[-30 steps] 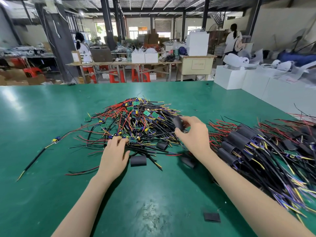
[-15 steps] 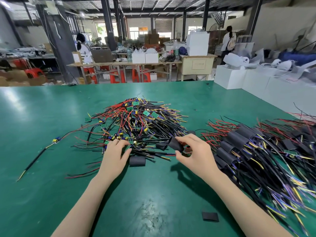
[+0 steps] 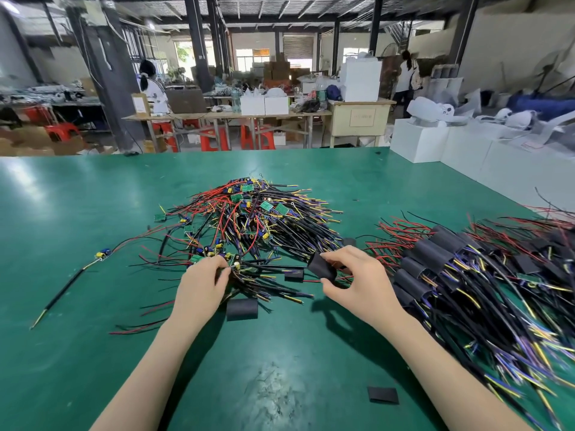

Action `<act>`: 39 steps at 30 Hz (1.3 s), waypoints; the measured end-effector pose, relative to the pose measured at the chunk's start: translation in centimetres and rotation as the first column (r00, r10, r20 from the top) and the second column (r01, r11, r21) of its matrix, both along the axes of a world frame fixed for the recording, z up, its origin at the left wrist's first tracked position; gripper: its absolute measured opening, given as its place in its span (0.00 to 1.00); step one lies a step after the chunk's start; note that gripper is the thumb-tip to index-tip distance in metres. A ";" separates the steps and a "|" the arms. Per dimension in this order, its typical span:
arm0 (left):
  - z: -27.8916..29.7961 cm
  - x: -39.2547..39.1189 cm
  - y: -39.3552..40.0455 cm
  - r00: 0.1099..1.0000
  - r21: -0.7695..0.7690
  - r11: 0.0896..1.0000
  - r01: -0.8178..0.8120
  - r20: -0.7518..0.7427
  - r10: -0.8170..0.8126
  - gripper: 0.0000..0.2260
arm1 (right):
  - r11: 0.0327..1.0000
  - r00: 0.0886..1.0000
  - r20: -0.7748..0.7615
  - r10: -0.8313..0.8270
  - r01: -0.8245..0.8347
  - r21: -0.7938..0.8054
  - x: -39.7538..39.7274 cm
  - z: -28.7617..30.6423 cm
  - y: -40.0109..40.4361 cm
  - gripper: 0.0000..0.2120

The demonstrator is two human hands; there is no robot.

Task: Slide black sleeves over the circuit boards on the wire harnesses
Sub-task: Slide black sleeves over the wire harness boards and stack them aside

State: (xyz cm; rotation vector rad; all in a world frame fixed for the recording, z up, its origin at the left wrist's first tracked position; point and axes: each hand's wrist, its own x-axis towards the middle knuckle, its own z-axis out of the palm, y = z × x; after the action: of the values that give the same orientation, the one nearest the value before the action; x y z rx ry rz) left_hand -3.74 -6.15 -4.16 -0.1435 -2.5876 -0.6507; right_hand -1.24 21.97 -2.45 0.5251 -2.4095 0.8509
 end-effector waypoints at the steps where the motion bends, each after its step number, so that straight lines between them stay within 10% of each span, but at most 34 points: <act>1: 0.0 0.0 0.2 0.999 0.025 1.000 0.007 -0.032 -0.007 0.03 | 1.000 1.000 0.000 0.005 -0.005 0.003 0.0 0.0 0.0 0.17; 7: 0.5 0.3 0.8 0.999 0.486 0.873 0.027 -0.040 -0.009 0.06 | 1.000 1.000 0.017 0.022 -0.022 0.005 0.1 0.0 0.0 0.17; 11: -0.5 0.0 0.9 0.990 0.145 0.987 0.065 0.115 -0.082 0.02 | 1.000 1.000 0.028 0.010 -0.011 0.007 0.1 0.0 0.2 0.16; 16: -0.5 0.2 0.8 0.986 -0.011 0.987 0.161 -0.036 -0.161 0.18 | 1.000 1.000 0.026 -0.012 0.011 0.013 0.0 0.3 0.5 0.16; 22: -0.4 0.3 0.7 0.931 -0.201 0.928 0.315 -0.123 -0.343 0.07 | 0.991 0.994 -0.015 -0.112 0.111 -0.072 -0.1 0.9 0.9 0.16; 27: 0.5 0.2 1.5 0.923 0.139 0.963 0.233 -0.342 -0.174 0.07 | 0.990 0.993 -0.032 -0.110 0.106 -0.097 0.1 1.3 1.1 0.16; 31: 2.5 1.5 1.8 0.930 0.560 0.813 0.161 -0.363 0.065 0.06 | 0.989 0.993 -0.036 -0.110 0.106 -0.101 0.1 1.3 1.0 0.15; 39: 4.0 3.1 2.4 0.841 0.138 0.939 0.314 -0.499 -0.208 0.07 | 0.991 0.996 -0.082 0.024 -0.035 -0.132 0.4 2.2 1.3 0.16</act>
State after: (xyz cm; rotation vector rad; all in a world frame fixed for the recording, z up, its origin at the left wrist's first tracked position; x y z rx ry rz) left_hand -0.68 -3.72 -0.14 -0.5301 -2.0193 -0.8655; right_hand -0.87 23.31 -0.29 0.5340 -2.2583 0.9775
